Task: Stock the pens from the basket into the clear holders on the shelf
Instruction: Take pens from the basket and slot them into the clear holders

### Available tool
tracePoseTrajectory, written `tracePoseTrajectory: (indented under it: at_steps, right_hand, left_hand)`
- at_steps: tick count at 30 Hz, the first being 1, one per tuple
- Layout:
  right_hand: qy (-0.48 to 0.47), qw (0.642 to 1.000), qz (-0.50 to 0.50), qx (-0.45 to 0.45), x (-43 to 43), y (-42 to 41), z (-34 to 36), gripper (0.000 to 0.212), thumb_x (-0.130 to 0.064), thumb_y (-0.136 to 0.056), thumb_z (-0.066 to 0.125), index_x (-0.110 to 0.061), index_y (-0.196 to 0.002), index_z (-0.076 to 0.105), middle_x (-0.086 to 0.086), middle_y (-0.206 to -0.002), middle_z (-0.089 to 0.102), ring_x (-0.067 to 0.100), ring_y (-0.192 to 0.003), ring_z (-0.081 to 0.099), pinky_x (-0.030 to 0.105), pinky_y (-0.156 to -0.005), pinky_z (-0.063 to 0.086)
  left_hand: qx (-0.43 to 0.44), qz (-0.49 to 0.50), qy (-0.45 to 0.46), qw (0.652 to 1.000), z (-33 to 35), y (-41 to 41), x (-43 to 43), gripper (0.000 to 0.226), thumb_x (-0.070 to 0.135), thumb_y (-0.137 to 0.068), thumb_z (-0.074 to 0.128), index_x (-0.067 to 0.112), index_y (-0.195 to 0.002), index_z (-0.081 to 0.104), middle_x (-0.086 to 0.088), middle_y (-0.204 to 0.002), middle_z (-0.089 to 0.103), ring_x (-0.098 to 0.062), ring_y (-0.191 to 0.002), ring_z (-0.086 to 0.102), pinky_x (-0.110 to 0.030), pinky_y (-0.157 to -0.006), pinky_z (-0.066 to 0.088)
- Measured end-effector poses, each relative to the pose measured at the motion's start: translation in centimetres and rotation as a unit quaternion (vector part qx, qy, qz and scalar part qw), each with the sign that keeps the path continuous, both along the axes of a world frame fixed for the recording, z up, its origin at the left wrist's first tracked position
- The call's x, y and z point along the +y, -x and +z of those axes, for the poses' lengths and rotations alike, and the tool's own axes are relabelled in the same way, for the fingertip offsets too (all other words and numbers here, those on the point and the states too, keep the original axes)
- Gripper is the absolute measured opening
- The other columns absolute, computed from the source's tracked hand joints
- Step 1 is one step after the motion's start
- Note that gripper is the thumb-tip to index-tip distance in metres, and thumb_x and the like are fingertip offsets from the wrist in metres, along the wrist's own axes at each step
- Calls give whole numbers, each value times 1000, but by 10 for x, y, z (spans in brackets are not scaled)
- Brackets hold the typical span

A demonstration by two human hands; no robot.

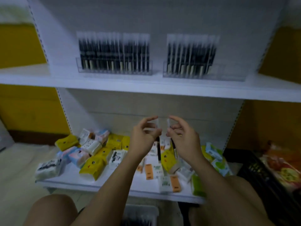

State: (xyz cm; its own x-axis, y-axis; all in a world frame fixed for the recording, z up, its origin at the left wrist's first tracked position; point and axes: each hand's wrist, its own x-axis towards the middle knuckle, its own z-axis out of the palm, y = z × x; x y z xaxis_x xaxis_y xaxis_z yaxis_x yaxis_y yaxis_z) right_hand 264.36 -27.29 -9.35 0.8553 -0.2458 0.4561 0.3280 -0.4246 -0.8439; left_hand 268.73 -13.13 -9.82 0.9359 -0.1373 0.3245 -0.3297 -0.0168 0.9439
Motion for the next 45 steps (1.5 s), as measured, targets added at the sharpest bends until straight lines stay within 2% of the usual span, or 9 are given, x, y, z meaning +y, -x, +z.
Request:
tracePoseTrajectory:
  at_steps: [3, 7, 13, 18, 26, 32, 38, 43, 45]
  right_hand:
    - [5, 999, -3, -36, -14, 10, 31, 43, -15, -92, 62, -42, -124, 51, -1, -88, 64, 5, -77, 69, 22, -71, 54]
    - [32, 997, -23, -60, -29, 17, 67, 34, -20, -92, 63, -44, -115, 55, -9, -89, 62, -1, -78, 65, 20, -71, 54]
    - [33, 991, -67, -115, -54, 17, 115, 31, -18, -89, 67, -40, -108, 57, -9, -83, 64, -1, -77, 64, 18, -68, 51]
    - [49, 981, -97, -159, -86, 9, 159, 34, -18, -88, 68, -38, -113, 56, -8, -87, 63, 6, -82, 64, 39, -75, 59]
    - [34, 972, -116, -201, -136, -26, 212, 29, -18, -89, 67, -31, -112, 58, 2, -91, 65, 18, -84, 67, 42, -70, 60]
    - [19, 964, -143, -222, -164, -64, 234, 29, -16, -88, 67, -33, -107, 55, 0, -88, 64, 16, -79, 67, 44, -69, 59]
    - [-16, 957, -162, -242, -185, -97, 237, 29, -13, -89, 66, -30, -109, 52, 1, -88, 63, 17, -76, 67, 41, -66, 60]
    - [-10, 962, -152, -228, -189, -121, 236, 30, -15, -89, 67, -32, -108, 53, 0, -89, 63, 17, -80, 67, 44, -70, 59]
    - [-2, 963, -149, -223, -191, -125, 234, 30, -16, -89, 67, -33, -108, 53, -1, -89, 62, 17, -81, 66, 45, -70, 59]
  left_hand:
    - [-40, -30, 0, 999, 36, 5, -13, 37, 7, -82, 73, 28, -110, 64, -17, -88, 63, -27, -78, 67, -46, -71, 59]
    - [-93, -60, -29, 993, 76, 12, -35, 39, 8, -85, 70, 25, -118, 61, -13, -86, 66, -23, -77, 68, -42, -70, 59]
    - [-164, -51, -54, 984, 127, 8, -58, 31, 13, -86, 70, 24, -114, 63, -2, -85, 71, -14, -77, 69, -41, -70, 59]
    - [-220, -46, -69, 972, 179, -6, -75, 26, 17, -87, 68, 30, -109, 62, 3, -87, 71, -8, -78, 68, -37, -70, 60]
    - [-278, -12, -61, 959, 244, -41, -127, 26, 21, -85, 72, 29, -107, 62, 11, -97, 64, -3, -77, 66, -20, -65, 57]
    - [-352, 32, -78, 932, 265, -71, -160, 23, 20, -84, 73, 23, -106, 65, 16, -85, 61, 3, -81, 61, -11, -73, 51]
    - [-378, 47, -94, 920, 270, -103, -182, 22, 18, -84, 73, 20, -105, 65, 16, -84, 60, 3, -81, 61, -5, -72, 48]
    - [-368, 62, -145, 916, 266, -122, -188, 23, 22, -85, 72, 19, -107, 65, 9, -88, 64, -1, -78, 60, -3, -65, 44]
    - [-356, 63, -169, 917, 262, -127, -188, 23, 25, -86, 70, 21, -108, 65, 7, -92, 67, -4, -80, 61, -10, -69, 48]
